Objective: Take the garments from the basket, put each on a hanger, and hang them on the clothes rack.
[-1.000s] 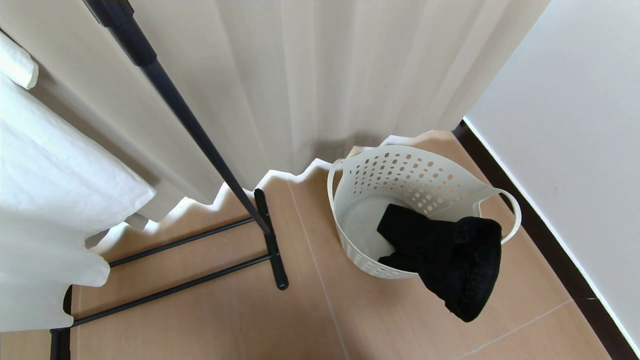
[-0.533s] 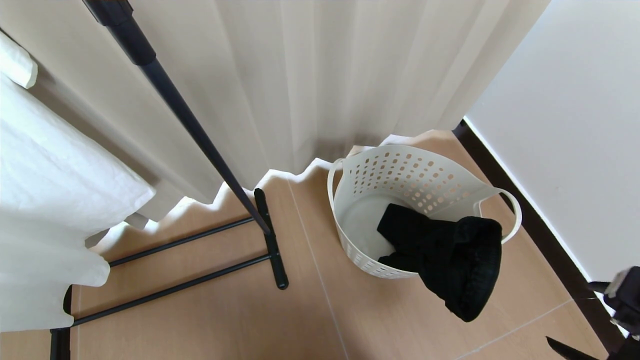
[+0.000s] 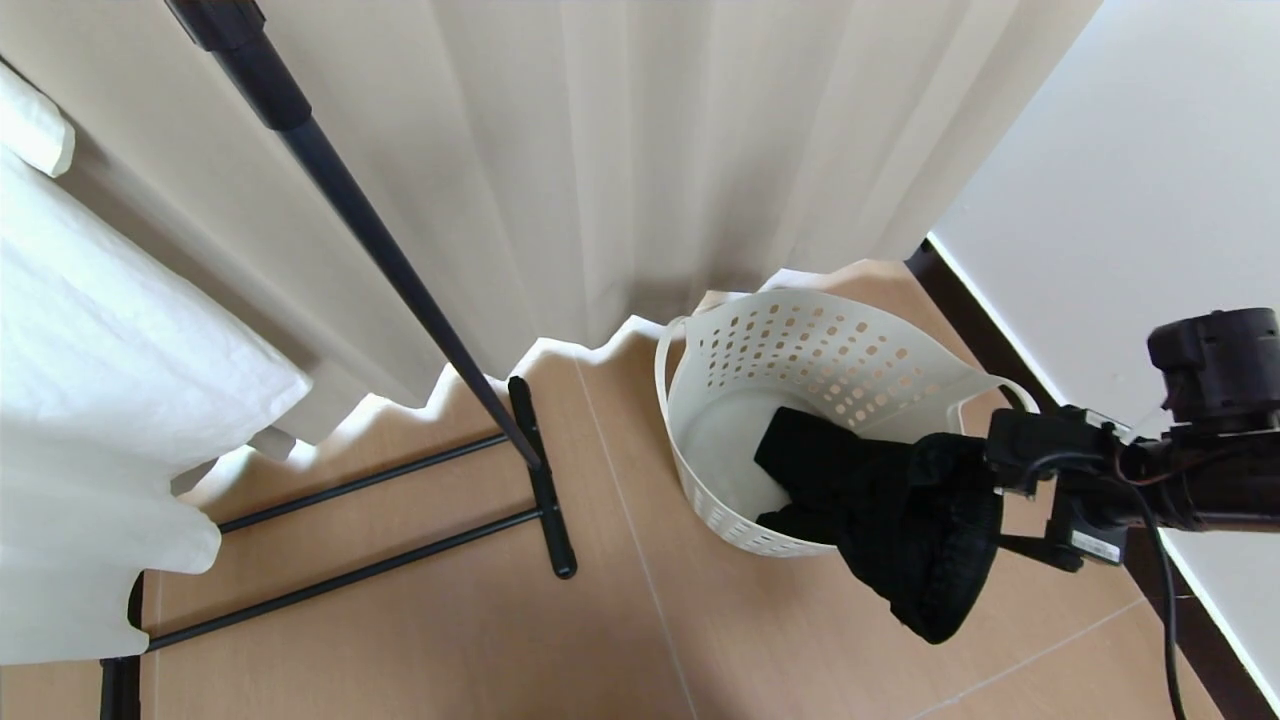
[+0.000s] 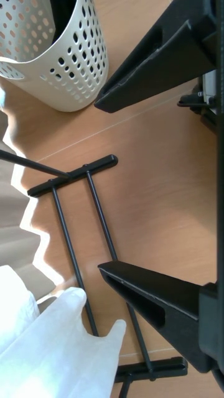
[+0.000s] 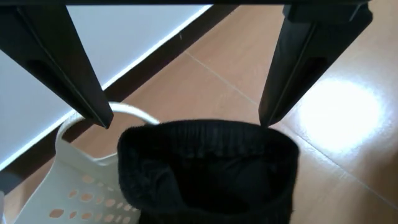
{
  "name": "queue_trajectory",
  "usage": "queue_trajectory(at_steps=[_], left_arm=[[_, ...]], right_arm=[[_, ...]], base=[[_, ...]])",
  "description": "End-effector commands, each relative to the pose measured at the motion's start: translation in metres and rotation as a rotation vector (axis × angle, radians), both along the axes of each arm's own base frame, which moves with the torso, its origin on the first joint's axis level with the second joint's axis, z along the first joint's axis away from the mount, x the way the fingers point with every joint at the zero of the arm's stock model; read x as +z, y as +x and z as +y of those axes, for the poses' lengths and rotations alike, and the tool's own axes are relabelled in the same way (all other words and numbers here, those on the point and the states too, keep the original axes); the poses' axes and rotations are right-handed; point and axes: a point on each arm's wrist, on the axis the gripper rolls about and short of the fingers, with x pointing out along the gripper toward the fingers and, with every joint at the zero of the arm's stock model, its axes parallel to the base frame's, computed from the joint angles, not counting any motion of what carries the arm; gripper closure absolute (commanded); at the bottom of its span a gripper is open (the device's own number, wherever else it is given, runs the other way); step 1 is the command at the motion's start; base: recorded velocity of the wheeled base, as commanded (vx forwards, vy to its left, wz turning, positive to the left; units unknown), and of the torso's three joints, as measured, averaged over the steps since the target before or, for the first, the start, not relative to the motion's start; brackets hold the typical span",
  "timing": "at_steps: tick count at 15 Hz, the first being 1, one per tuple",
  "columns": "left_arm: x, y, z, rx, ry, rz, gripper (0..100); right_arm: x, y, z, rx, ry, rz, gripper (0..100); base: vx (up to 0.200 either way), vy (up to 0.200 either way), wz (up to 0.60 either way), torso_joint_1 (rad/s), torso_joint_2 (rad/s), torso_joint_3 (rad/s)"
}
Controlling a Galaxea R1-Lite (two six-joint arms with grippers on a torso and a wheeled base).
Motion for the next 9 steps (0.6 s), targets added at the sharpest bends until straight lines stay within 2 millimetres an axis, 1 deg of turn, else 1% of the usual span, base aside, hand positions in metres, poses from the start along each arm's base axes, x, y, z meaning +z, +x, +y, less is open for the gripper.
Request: queue_trajectory(at_steps=[1, 3, 9], left_arm=[[0.0, 0.0, 0.0, 0.0, 0.0, 0.002, 0], [0.0, 0.0, 0.0, 0.0, 0.0, 0.002, 0], [0.0, 0.0, 0.0, 0.0, 0.0, 0.002, 0]], right_arm=[[-0.022, 0.059, -0.003, -0.044, -0.054, 0.041, 0], [-0.023, 0.076, -0.006, -0.085, -0.089, 0.026, 0], [-0.031, 0.093, -0.018, -0.153, -0.124, 0.032, 0]], base=[[0.0, 0.0, 0.0, 0.0, 0.0, 0.0], [0.0, 0.0, 0.0, 0.0, 0.0, 0.0], [0.0, 0.0, 0.0, 0.0, 0.0, 0.0]])
